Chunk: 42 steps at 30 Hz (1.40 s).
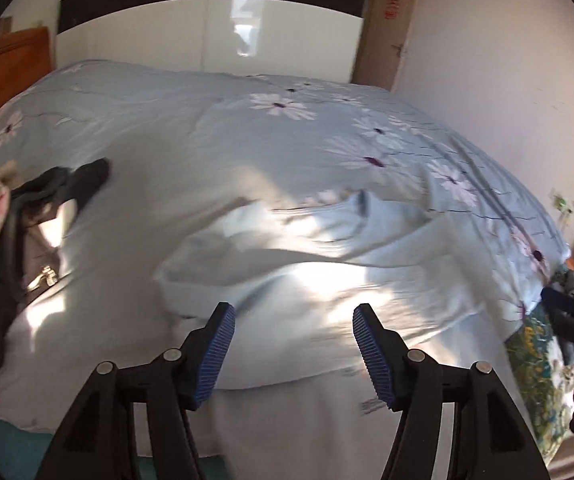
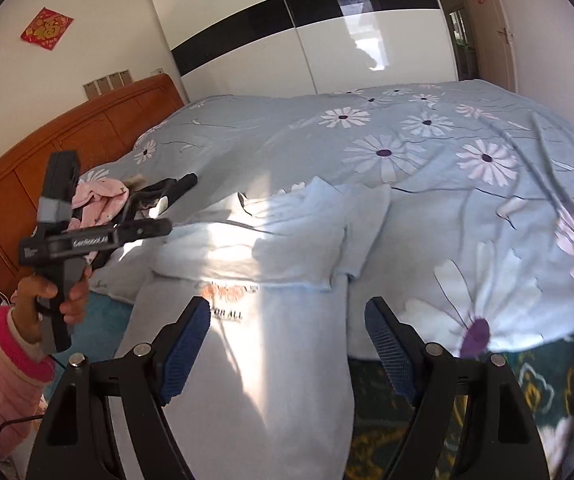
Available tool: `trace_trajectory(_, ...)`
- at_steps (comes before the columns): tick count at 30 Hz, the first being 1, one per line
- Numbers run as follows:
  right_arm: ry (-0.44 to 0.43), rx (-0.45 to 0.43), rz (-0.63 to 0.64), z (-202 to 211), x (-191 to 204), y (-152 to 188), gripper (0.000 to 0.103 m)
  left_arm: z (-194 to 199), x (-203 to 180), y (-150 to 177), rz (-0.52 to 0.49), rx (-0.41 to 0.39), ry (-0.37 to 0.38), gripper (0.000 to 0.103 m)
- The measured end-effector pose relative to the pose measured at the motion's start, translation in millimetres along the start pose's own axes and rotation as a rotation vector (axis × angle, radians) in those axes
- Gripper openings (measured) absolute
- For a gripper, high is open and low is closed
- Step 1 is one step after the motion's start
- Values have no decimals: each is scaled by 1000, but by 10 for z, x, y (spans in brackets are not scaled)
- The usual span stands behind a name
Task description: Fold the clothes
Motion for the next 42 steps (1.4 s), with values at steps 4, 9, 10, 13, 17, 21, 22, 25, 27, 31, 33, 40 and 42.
trace_trajectory(4,12,54,-52,-564,-152,-263,74,-93,752,97,130,15,-45,65)
trace_trajectory(9,88,142,-45,-1071,-328,-361,59,-227,1032,191,170,23,16,65)
trace_trajectory(10,97,152,-49,-1122,-360,-361,59,-264,1040,195,158,29,15,65)
trace_trajectory(13,115,188,-62,-1264,-437,-353,42,-381,1047,197,120,47,8,65)
trace_trajectory(17,90,206,-45,-1301,-355,-343,8,-585,1009,163,87,79,5,65)
trace_trajectory(21,72,148,29,-1133,-178,-540,6,-751,1033,1,78,70,-46,65)
trace_trajectory(22,78,117,45,-1058,-152,-635,6,-788,1059,-49,85,62,-69,65)
trace_trajectory(25,99,29,70,-851,-139,-919,6,-886,1160,-172,130,41,-139,65)
trace_trajectory(27,127,13,67,-813,-226,-1012,6,-948,1242,-208,181,49,-142,65)
trace_trajectory(31,189,89,44,-1038,-517,-913,6,-910,1337,-253,257,30,-86,65)
trace_trajectory(33,197,130,11,-1174,-664,-794,6,-857,1343,-261,277,29,-25,65)
trace_trajectory(40,171,143,-41,-1275,-795,-591,6,-772,1099,-236,309,81,221,65)
trace_trajectory(42,163,138,-43,-1258,-775,-602,6,-804,1088,-271,315,59,197,63)
Point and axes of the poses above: each gripper's, at about its wrist camera, not at the fingertips, and z roughly against the way its jaws point, x to its left, y to its underside, the point moved 6 cm from there along -z, roughly the way its jaws point, and after that the axes turned 1 degree about z, right-handed, at the moved point
